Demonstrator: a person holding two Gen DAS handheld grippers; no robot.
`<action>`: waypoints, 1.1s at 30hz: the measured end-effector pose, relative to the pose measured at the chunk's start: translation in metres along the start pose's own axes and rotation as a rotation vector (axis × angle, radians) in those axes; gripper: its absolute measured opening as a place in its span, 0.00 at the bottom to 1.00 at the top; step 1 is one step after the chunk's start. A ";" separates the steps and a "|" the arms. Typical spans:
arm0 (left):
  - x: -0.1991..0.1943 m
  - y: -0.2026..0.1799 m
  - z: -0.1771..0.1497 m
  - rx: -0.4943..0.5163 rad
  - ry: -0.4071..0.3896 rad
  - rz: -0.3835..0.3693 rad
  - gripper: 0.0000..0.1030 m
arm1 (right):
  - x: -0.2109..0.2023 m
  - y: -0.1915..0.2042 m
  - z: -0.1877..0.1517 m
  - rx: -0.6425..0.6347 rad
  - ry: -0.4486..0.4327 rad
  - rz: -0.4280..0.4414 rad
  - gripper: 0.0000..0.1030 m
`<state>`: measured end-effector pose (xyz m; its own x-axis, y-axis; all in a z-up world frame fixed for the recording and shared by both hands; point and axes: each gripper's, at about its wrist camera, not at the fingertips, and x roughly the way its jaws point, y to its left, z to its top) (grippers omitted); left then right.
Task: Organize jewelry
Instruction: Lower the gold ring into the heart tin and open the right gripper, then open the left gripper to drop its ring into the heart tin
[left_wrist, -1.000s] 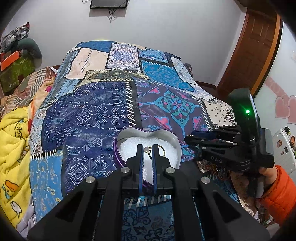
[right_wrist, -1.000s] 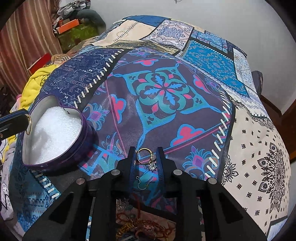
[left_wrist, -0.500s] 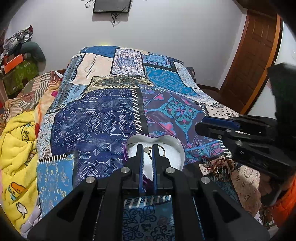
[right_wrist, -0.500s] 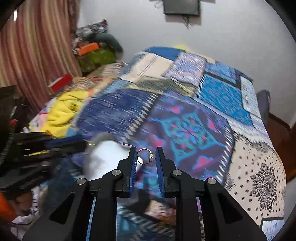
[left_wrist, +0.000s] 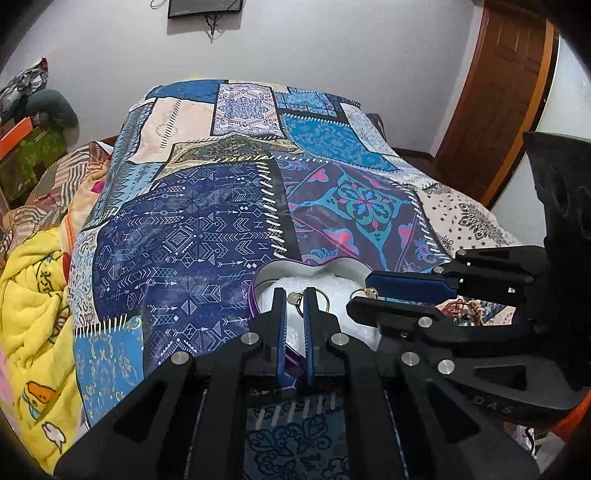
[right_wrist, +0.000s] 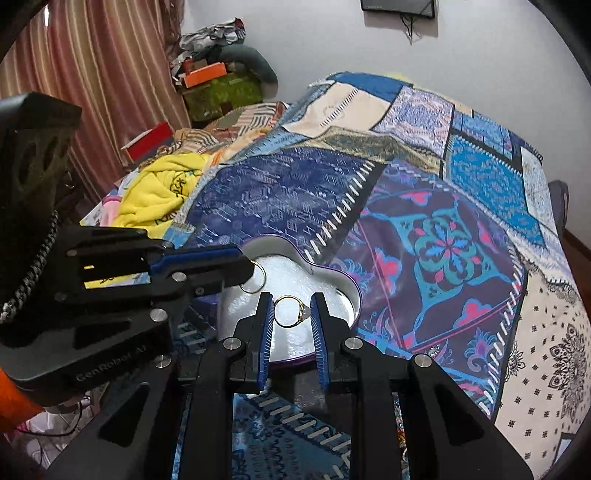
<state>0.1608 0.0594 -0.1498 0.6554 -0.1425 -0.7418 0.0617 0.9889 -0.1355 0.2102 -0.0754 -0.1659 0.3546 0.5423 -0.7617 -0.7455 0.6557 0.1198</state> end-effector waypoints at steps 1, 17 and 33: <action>0.001 0.000 0.000 0.001 0.003 -0.001 0.07 | 0.001 -0.001 0.000 0.000 0.003 -0.001 0.18; 0.000 0.008 0.006 -0.026 -0.007 0.005 0.16 | 0.009 0.003 0.000 -0.073 0.024 -0.010 0.18; -0.024 0.012 0.002 -0.039 -0.050 0.053 0.25 | -0.007 0.001 0.001 -0.039 0.003 -0.033 0.19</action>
<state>0.1474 0.0743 -0.1318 0.6939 -0.0871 -0.7148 -0.0027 0.9923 -0.1235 0.2079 -0.0779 -0.1600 0.3776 0.5193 -0.7667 -0.7547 0.6523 0.0701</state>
